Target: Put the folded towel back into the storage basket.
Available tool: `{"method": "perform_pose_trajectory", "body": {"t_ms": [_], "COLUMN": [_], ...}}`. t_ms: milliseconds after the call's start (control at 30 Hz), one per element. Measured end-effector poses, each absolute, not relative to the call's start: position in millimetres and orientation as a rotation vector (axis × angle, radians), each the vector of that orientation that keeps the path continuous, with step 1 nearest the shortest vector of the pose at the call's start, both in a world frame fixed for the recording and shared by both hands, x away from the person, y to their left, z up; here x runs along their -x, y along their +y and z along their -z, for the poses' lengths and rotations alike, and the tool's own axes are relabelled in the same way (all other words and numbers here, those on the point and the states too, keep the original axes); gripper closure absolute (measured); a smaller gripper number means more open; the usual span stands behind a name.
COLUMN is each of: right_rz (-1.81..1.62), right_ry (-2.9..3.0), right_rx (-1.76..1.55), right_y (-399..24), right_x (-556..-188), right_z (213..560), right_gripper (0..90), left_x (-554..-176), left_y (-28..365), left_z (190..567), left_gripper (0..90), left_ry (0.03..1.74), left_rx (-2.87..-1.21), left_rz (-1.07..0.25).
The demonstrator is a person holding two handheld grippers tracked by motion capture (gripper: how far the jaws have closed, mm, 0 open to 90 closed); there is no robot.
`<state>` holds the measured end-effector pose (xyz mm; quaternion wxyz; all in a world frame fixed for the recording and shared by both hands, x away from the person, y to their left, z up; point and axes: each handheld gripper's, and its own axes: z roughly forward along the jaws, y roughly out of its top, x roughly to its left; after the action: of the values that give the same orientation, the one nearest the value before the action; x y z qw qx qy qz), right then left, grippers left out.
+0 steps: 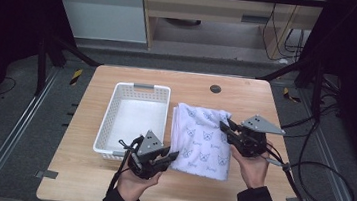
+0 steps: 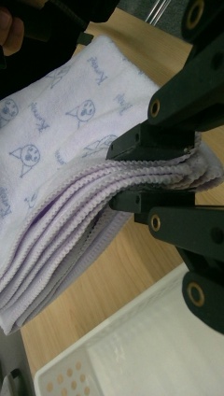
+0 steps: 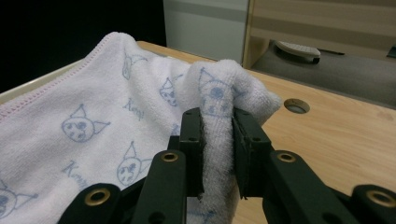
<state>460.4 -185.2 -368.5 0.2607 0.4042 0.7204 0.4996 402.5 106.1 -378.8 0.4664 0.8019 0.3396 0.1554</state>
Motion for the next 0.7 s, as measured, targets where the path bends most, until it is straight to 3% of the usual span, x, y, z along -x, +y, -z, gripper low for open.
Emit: {"method": "perform_pose_trajectory", "body": {"t_ms": [700], "right_rz": [-1.36], "right_ry": [1.962], "right_rx": [-1.001], "right_y": [-141.1], "right_x": [-471.9], "right_z": [334.1], "right_gripper": [75.5], "left_x": [-403.7], "left_y": [147.8], "left_z": [358.5], "left_gripper": [75.1], "left_ry": [0.876], "left_rx": [-1.89], "left_rz": [-0.429]}}
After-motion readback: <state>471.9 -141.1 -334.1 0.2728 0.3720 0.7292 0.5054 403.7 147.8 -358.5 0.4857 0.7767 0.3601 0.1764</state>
